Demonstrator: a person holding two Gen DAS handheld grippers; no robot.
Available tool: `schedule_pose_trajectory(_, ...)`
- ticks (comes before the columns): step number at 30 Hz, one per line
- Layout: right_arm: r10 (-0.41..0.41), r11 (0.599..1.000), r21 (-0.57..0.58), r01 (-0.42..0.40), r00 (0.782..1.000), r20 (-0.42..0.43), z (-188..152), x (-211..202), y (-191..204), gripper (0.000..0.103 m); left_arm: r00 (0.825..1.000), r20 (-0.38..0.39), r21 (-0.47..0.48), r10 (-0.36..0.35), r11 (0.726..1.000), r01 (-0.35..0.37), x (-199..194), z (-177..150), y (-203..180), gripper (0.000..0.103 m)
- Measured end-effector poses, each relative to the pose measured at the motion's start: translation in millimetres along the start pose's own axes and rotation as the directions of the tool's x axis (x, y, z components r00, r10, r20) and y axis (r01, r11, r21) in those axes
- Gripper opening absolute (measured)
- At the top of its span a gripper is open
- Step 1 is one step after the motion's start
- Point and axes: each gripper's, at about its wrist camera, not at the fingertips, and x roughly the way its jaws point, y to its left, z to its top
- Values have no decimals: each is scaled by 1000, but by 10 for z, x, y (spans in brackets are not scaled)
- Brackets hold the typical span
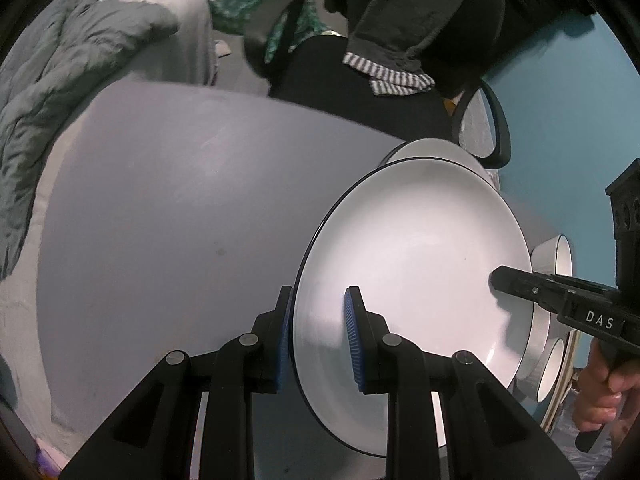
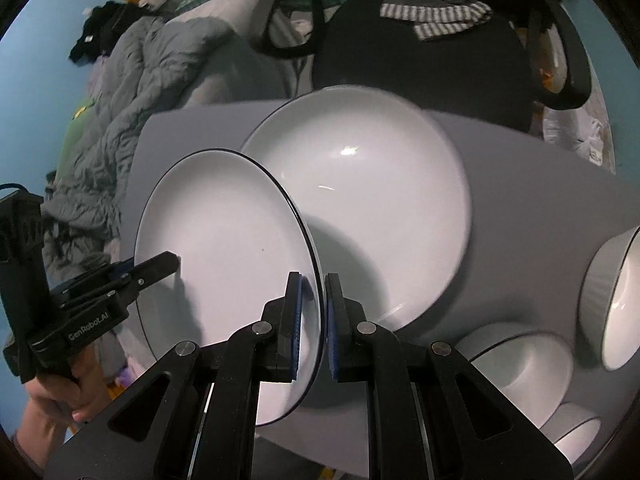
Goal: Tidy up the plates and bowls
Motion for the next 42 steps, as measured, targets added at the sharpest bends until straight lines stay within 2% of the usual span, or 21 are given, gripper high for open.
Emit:
schedule_pose_trajectory(10, -30, 997, 66, 30, 1000, -2, 289, -43, -529, 13, 999, -40, 19, 21, 1000, -20, 334, 367, -396, 25)
schedule_pose_trajectory(16, -59, 995, 83, 58, 998, 3, 360, -25, -614, 13, 997, -57, 20, 52, 999, -51, 452, 450, -513, 26)
schedule_pose_trajectory(21, -66, 994, 84, 65, 998, -1, 374, -16, -628, 14, 994, -54, 56, 91, 995, -88, 493, 480, -595, 26)
schedule_pose_trajectory(25, -65, 994, 90, 68, 998, -27, 424, -9, -636, 14, 993, -54, 84, 107, 991, -102, 502, 481, -633, 27)
schedule_pose_trajectory(28, -66, 993, 98, 71, 996, -52, 457, -2, -638, 15, 989, -51, 88, 141, 987, -136, 501, 494, -637, 32)
schedule_pose_trajectory(30, -73, 991, 105, 81, 994, -81, 489, 1, -632, 16, 987, -52, 83, 152, 986, -147, 505, 490, -623, 40)
schedule_pose_trajectory(35, -84, 987, 125, 100, 988, -132, 544, -18, -610, 26, 990, -44, 50, 138, 990, -136, 444, 467, -548, 46)
schedule_pose_trajectory(37, -107, 985, 121, 123, 986, -129, 565, -51, -578, 28, 990, -41, 28, 137, 990, -136, 408, 460, -511, 49)
schedule_pose_trajectory(38, -144, 981, 114, 158, 982, -119, 579, -81, -557, 37, 990, -41, 20, 135, 991, -134, 388, 456, -497, 49)
schedule_pose_trajectory(39, -178, 976, 107, 189, 978, -109, 589, -105, -548, 40, 991, -43, 14, 130, 991, -130, 374, 451, -491, 49)
schedule_pose_trajectory(40, -212, 971, 95, 220, 973, -91, 601, -144, -536, 40, 991, -44, 9, 123, 992, -123, 353, 446, -483, 49)
schedule_pose_trajectory(42, -203, 973, 92, 210, 976, -79, 625, -203, -529, 40, 993, -35, 3, 109, 994, -109, 285, 430, -472, 49)
